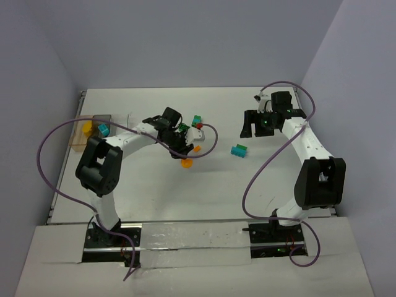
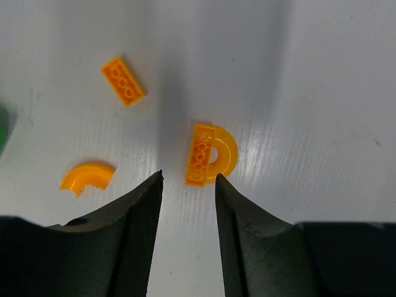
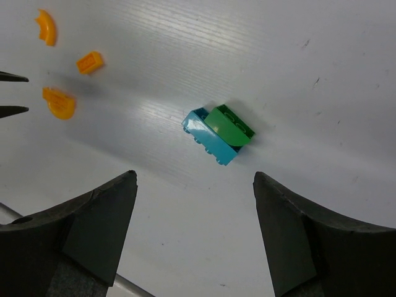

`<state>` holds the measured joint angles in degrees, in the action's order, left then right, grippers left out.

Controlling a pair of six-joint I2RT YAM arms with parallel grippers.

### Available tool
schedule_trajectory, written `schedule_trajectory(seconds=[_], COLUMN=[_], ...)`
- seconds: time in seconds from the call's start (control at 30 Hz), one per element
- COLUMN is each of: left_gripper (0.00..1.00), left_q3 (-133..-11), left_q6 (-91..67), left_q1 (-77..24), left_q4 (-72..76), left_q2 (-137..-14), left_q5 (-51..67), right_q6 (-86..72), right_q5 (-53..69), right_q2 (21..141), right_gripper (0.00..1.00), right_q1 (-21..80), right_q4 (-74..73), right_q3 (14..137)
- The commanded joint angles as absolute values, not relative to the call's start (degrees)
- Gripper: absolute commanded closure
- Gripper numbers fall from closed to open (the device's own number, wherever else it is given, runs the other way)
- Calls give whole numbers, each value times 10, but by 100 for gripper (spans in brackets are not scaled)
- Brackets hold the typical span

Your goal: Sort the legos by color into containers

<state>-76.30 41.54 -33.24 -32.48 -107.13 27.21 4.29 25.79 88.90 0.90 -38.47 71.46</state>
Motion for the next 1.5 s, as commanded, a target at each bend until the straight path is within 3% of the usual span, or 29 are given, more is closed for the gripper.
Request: schedule_trajectory(seconds=[0.0,0.23,0.6,1.0,1.23,1.47], left_gripper=[52,47,47,55,61,87], left_q3=[-762,-768,-796,-802,-776,-736], left_q6=[492,532,578,544,536,533], left_q1=[-335,-335,-340,-343,-357,-381], left_q4=[-336,-329,-358,-336,-293,-258], left_q2=[-1080,-1092,-1132,-1154,-1149,-1145], left_q5=[326,341,336,301,267,207], right_q6=[39,39,42,44,46,47], right_q5=[273,279,285,288,288,290], right_q2=[887,890,892,894,896,899], right_gripper=[17,17,17,17,17,17], right_q1=[4,4,-13,-14,-17,-18], right_q4=[-393,-395,-398,-399,-400,-402], right_q3=[732,734,732,732,735,737])
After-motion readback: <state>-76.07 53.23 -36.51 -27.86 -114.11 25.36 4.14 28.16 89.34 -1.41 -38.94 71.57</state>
